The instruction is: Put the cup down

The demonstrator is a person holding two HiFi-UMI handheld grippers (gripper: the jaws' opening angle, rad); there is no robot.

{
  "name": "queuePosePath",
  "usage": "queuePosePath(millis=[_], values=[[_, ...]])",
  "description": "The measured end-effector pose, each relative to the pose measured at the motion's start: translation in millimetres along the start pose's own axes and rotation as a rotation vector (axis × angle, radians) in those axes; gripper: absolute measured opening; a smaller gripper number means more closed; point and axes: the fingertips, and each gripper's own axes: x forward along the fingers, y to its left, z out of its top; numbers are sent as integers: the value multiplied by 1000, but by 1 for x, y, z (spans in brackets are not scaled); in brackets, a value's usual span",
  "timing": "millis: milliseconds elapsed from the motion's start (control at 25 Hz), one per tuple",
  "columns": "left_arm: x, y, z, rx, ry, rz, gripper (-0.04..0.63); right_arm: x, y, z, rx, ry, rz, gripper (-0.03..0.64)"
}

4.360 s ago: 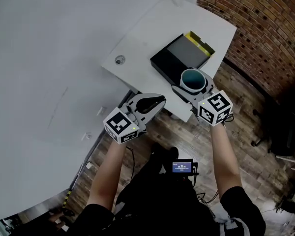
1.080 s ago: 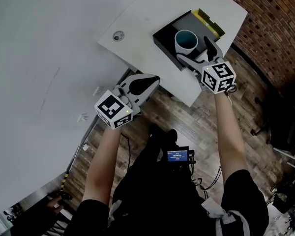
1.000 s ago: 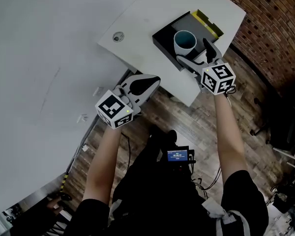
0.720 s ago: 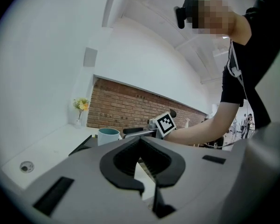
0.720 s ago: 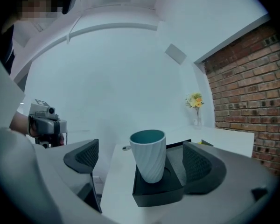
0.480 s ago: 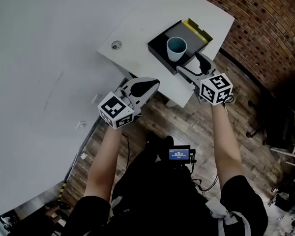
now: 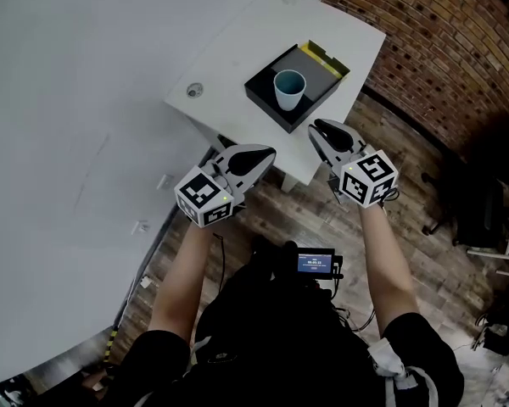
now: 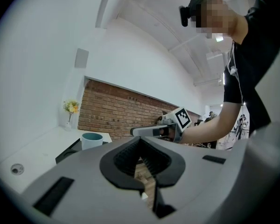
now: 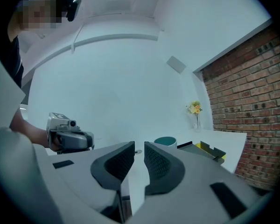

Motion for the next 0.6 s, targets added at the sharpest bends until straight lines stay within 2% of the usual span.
queuePosePath(millis=[80,240,600], values=[[0,-7,1,2,-2,-7,8,-9,11,0,4,2,-3,55],[-5,-23,10,24,-24,-9,8,-29,37,2,-1,16,1,41],[-17,-51,19,45,-49,0,8,-55,80,11,-121,24,-20,31]])
